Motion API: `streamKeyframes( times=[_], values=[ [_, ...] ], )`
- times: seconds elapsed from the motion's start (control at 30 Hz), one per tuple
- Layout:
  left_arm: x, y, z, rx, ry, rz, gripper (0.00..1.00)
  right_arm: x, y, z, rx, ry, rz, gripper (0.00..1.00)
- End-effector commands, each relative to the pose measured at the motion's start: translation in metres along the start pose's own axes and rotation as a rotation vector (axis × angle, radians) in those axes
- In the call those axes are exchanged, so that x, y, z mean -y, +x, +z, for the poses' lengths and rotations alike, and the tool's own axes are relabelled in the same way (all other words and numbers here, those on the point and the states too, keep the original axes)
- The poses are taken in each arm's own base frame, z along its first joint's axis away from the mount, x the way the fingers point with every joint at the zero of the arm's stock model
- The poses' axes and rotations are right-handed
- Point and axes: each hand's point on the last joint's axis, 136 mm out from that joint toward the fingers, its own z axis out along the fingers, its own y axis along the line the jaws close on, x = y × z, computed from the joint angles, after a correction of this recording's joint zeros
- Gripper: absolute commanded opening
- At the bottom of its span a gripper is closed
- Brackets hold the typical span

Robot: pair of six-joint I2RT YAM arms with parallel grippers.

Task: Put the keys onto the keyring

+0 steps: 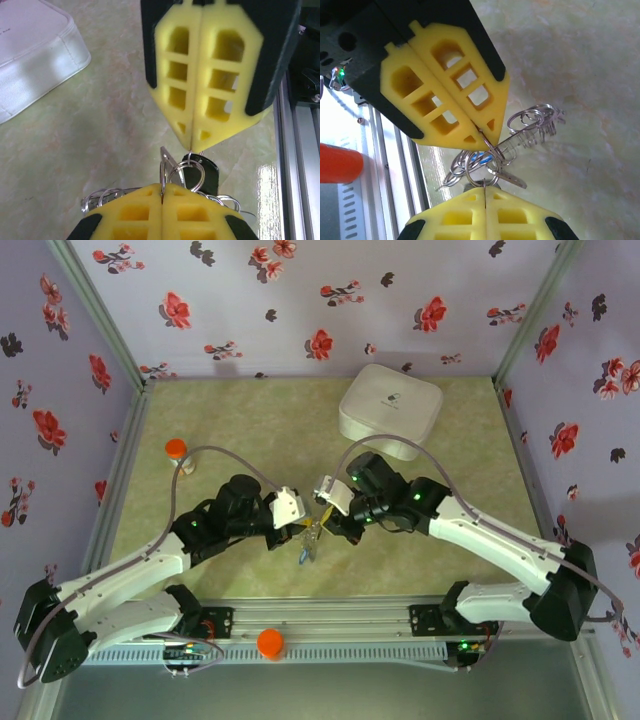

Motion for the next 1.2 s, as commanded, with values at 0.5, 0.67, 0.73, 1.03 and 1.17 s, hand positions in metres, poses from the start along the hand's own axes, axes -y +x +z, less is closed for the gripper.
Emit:
streamKeyframes(
  times=[0.5,0.67,0.73,1.03,1.17],
  values=[
    [0.018,-0.008,-0.001,0.032,0.052,0.171,0.00,0.003,-0.025,-0.012,0.074,0.042,-0.078,0.00],
    [0.022,-0.009,-0.002,0.036,0.061,0.203,0.00,0.003,-0.022,-0.010,0.052,0.041,-0.065,0.00],
    [0.023,-0.008,-0.005,0.036,0.063,0.217,0.00,0.003,-0.023,-0.012,0.053,0.040,-0.058,0.00],
    [0.026,0.000,-0.006,0.017,0.070,0.263,0.00,-0.008,-0.024,-0.015,0.058,-0.015,-0.055,0.00],
    [0.026,0.002,-0.004,0.010,0.066,0.291,0.00,-0.015,-0.022,-0.016,0.055,-0.055,-0.066,0.00]
  ],
)
